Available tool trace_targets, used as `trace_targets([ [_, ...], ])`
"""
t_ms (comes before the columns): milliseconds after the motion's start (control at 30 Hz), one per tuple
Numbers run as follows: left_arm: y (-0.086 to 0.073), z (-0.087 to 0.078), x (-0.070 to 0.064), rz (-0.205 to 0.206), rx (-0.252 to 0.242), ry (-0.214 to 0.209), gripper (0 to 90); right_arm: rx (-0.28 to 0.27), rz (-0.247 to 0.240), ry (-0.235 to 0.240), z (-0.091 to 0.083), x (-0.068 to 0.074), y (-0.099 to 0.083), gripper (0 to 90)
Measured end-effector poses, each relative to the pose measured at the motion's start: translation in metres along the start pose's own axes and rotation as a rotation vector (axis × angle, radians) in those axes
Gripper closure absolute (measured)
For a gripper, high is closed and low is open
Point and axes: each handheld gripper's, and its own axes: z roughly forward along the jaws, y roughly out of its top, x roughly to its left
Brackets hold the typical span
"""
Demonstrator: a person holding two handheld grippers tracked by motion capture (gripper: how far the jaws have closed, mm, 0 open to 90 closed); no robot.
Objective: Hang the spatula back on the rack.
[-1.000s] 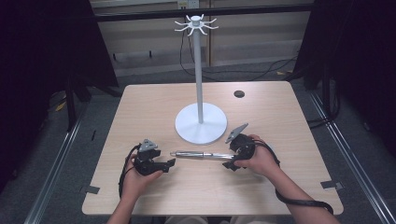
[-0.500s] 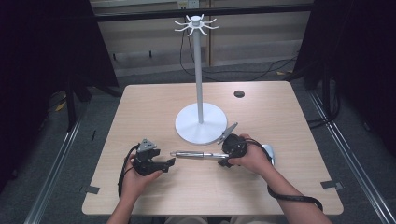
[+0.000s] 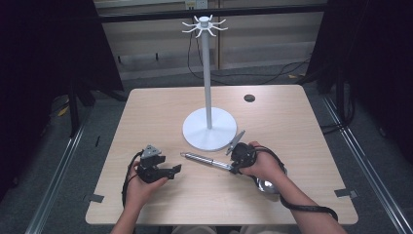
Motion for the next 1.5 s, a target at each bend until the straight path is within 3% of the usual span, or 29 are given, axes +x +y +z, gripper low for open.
trace_targets([
  [133, 0.000, 0.001, 0.001, -0.003, 0.003, 0.001, 21.9, -0.011, -0.006, -0.010, -0.001, 0.002, -0.002, 76.3],
  [233, 0.000, 0.001, 0.001, -0.002, 0.005, 0.001, 21.9, -0.025, 0.020, -0.012, -0.003, 0.001, -0.004, 76.3],
  [533, 0.000, 0.003, -0.001, -0.002, 0.006, -0.005, 21.9, -0.131, 0.060, -0.028, -0.025, 0.001, -0.008, 76.3],
  [667, 0.000, 0.004, -0.003, 0.004, 0.014, -0.008, 21.9, -0.163, 0.053, -0.046, -0.033, 0.002, -0.009, 76.3],
  [1033, 0.000, 0.007, -0.005, 0.001, 0.015, -0.016, 21.9, -0.322, 0.067, -0.074, -0.056, 0.004, -0.013, 76.4],
  [1500, 0.000, 0.007, -0.006, 0.004, 0.010, -0.024, 20.3, -0.441, 0.098, -0.097, -0.071, 0.006, -0.016, 76.4],
])
